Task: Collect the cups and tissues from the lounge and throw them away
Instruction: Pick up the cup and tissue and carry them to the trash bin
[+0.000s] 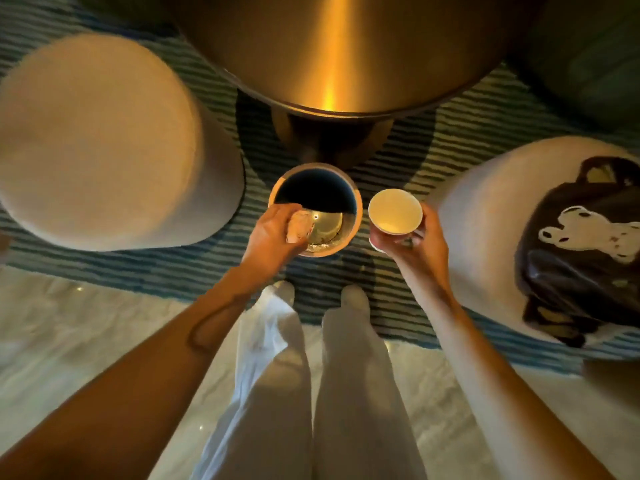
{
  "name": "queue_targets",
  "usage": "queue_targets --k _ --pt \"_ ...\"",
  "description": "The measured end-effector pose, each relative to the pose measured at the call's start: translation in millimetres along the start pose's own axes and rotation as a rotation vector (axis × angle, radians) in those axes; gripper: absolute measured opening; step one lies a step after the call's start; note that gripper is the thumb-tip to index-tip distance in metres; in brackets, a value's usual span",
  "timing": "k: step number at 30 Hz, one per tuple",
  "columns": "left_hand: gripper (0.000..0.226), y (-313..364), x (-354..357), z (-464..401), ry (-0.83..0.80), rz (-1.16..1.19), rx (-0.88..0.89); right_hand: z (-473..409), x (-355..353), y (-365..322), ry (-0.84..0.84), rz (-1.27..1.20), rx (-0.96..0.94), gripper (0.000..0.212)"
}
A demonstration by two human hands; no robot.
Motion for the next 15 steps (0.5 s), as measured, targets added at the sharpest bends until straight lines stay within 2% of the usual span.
queue_targets --k 3,6,9,12,15 --pt "0.066 -24.2 20.2 -40.6 -0.072 -0.106 0.041 10.3 24.5 31.5 0.090 -0.006 0.017 0.063" --pt "0.070 -41.2 32.4 -69.5 -0.056 -0.166 0.099 17.7 49.6 56.2 0.151 0.057 0.024 0.061" --pt "0.076 -51.6 40.1 -87.1 -0.029 -0.243 0.152 21.5 73.2 75.0 0.165 0.083 0.004 0.058" --pt "0.074 -56.9 44.8 -93.4 -0.082 -0.297 0.199 22.3 92.1 80.1 0.178 0.125 -0.039 0.057" --pt "0.070 -60.9 38.6 -92.8 -0.059 -0.423 0.265 14.2 107.7 79.2 0.160 0.185 -0.027 0.056"
Point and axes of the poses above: each hand's wrist, its own z-axis away from the middle knuckle, its own x-axis out of the palm, y = z × x, the point moved 4 cm from there along -z, towards the middle knuckle, and after that the axes turned 14 degrees about -x, right-handed, at the moved point
